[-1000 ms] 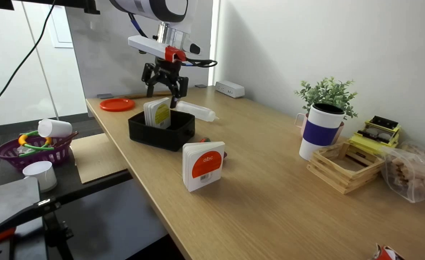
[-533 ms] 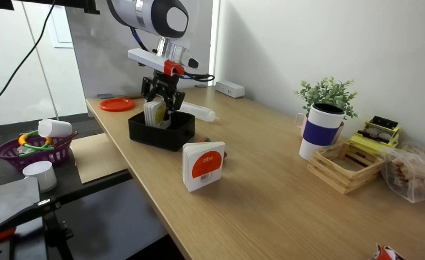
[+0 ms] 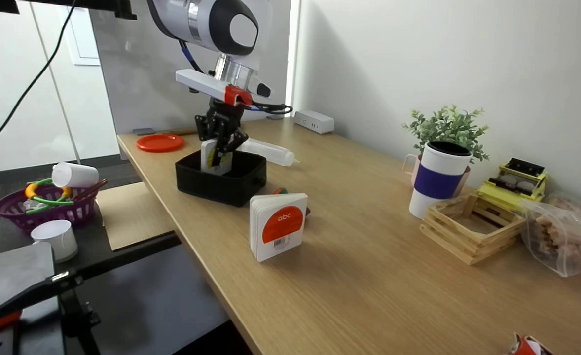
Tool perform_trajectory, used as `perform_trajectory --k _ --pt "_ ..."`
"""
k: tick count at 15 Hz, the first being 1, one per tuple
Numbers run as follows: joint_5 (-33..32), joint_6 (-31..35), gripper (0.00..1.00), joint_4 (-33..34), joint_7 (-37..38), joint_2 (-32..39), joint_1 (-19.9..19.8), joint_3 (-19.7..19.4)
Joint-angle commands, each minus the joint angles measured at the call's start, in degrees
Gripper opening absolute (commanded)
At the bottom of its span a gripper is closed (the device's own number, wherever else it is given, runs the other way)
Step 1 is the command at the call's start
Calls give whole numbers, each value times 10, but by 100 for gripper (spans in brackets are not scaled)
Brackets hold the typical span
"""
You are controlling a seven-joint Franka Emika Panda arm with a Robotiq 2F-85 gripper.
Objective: Place the two books on the desk
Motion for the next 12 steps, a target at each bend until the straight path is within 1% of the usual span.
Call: perform_trajectory --k 1,2,8,12 --pt "-22 -23 0 13 12 -5 8 -3" --pt "-30 -24 4 10 20 -12 12 -4" --pt "-78 -29 4 -7 95 -58 34 -9" --pt "-64 -16 4 -21 134 -92 34 -3"
